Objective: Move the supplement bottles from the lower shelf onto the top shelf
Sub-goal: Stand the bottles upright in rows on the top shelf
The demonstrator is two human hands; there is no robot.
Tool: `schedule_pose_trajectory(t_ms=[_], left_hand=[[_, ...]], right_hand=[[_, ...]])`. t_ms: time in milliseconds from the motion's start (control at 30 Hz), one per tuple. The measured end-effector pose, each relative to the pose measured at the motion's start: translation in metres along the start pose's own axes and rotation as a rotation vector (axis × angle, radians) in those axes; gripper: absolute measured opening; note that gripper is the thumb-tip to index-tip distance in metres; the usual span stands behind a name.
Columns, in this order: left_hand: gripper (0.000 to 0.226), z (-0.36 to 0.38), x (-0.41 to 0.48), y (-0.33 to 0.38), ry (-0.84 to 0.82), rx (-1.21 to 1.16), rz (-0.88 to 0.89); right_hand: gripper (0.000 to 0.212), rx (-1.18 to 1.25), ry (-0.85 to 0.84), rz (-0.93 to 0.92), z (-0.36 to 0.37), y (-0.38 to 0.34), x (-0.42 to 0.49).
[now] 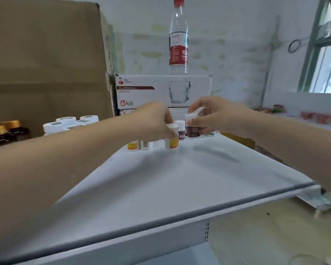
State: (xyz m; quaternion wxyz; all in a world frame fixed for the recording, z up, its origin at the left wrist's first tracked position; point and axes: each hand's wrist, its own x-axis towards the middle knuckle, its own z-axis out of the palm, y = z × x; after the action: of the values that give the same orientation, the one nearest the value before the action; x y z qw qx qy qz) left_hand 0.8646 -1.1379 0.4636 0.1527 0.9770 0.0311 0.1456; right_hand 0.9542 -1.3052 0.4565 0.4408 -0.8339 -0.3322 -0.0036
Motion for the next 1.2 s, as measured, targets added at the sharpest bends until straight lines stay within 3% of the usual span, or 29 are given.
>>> schedule_pose_trajectory(t_ms=[167,467,733,1200], left_hand=[[0.031,0.007,0.025,0.002,0.007,0.086,-0.048],[0.030,0.021,0.030,-0.002,0.080,0.036,-0.108],[0.028,0.036,0.032,-0.007,0.144,-0.014,-0.136],[0.022,0.044,0.031,-0.006,0.211,0.017,-0.104]], right_hand=[[0.018,-0.078,-0.017,-0.020,0.003,0.017,0.034],[0.022,-0.142,0.052,-0.159,0.016,0.048,0.031],[0.035,-0.114,0.037,-0.148,0.022,0.051,0.028],[0.032,-0.131,0.084,-0.168,0.029,0.053,0.030]])
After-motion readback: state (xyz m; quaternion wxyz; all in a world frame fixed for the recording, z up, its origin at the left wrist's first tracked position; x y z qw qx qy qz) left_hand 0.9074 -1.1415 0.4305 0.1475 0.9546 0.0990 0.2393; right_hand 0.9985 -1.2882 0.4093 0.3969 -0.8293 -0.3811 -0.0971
